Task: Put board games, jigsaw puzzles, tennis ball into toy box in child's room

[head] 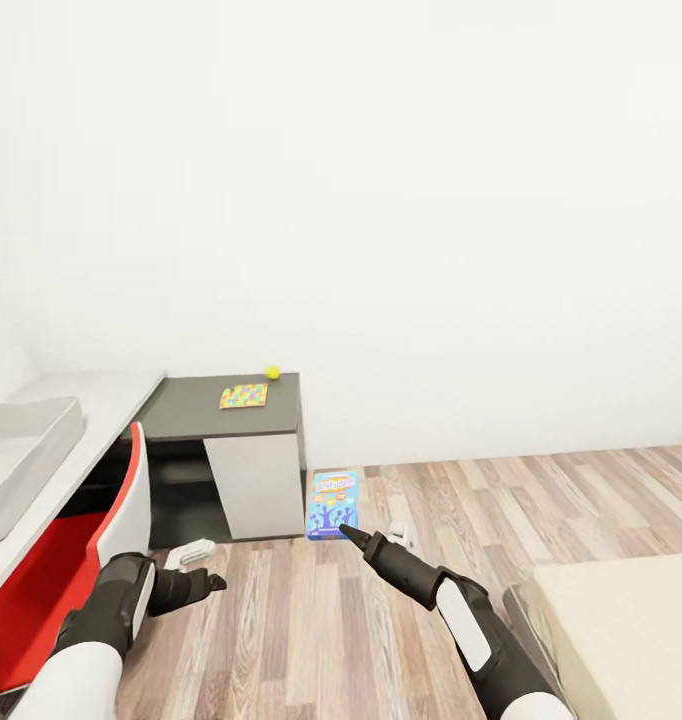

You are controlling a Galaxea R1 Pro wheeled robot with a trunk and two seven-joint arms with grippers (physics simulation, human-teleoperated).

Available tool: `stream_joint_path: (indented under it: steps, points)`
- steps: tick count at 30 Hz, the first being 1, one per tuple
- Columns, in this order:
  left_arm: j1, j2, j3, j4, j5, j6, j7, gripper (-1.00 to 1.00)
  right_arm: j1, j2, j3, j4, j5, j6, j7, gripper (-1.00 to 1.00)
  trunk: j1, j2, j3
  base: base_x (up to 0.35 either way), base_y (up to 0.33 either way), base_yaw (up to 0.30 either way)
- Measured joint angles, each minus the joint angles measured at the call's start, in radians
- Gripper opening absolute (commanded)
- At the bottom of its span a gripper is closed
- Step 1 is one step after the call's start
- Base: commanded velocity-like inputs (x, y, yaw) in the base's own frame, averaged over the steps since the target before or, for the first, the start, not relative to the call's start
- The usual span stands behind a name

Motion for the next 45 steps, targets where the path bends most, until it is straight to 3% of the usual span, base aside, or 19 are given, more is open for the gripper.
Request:
stream_joint_path:
  steps: [6, 10, 20, 45]
  points:
    - [0.000, -0.002, -0.049, 0.002, 0.000, 0.000, 0.001, 1.00, 0.000, -0.001, -0.001, 0.000, -0.003, 0.001, 0.001, -1.00, 0.000, 0.000, 0.000, 0.000, 0.000, 0.031]
    - [0.000, -0.002, -0.063, 0.002, 0.001, -0.001, 0.001, 1.00, 0.000, 0.000, 0.000, 0.000, -0.004, 0.001, 0.000, -1.00, 0.000, 0.000, 0.000, 0.000, 0.000, 0.003]
    - [0.001, -0.002, -0.064, 0.002, 0.000, -0.001, 0.001, 1.00, 0.000, 0.000, 0.000, -0.002, -0.004, 0.001, 0.000, -1.00, 0.000, 0.000, 0.001, 0.000, 0.000, 0.067]
    - [0.006, -0.002, -0.066, 0.002, 0.001, -0.006, -0.001, 1.00, 0.000, 0.000, 0.000, 0.000, -0.001, 0.000, -0.001, -1.00, 0.000, 0.000, 0.010, 0.009, -0.001, 0.276]
